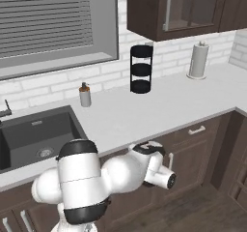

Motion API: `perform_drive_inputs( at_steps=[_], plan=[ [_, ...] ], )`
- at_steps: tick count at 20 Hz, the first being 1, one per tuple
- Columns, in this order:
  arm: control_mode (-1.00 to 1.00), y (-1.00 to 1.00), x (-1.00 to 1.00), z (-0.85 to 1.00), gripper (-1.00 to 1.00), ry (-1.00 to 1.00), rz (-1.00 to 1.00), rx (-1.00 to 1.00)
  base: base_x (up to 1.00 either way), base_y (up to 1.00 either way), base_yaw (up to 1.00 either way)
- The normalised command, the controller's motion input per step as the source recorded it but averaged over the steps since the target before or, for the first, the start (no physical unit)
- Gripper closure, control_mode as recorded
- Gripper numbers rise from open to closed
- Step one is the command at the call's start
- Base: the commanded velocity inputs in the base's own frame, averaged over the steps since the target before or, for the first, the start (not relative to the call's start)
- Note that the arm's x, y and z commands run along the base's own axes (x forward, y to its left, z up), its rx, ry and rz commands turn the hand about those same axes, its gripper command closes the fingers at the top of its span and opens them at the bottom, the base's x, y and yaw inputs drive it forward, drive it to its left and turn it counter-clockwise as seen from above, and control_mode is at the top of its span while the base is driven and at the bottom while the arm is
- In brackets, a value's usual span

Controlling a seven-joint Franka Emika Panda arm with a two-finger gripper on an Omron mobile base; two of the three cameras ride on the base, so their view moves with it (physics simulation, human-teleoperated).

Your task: Take a straw from the drawer in front and place it inside the glass cup on the dining counter.

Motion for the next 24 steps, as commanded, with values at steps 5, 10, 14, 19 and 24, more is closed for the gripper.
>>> perform_drive_inputs(
  at_steps=[5,10,14,19,24],
  plan=[
    [-1.0,0.0,0.56,-0.29,-1.0,0.0,0.0,0.07,0.0,0.0,0.0],
    [-1.0,-0.01,0.41,-0.33,-1.0,0.0,0.0,0.0,0.0,0.0,0.0],
    [-1.0,0.0,0.43,-0.35,-1.0,0.0,0.0,0.0,0.0,0.0,0.0],
    [-1.0,0.0,0.4,-0.35,-1.0,0.0,0.0,0.0,0.0,0.0,0.0],
    [-1.0,0.0,0.46,-0.35,-1.0,0.0,-0.08,0.0,0.0,0.0,0.0]
  ],
)
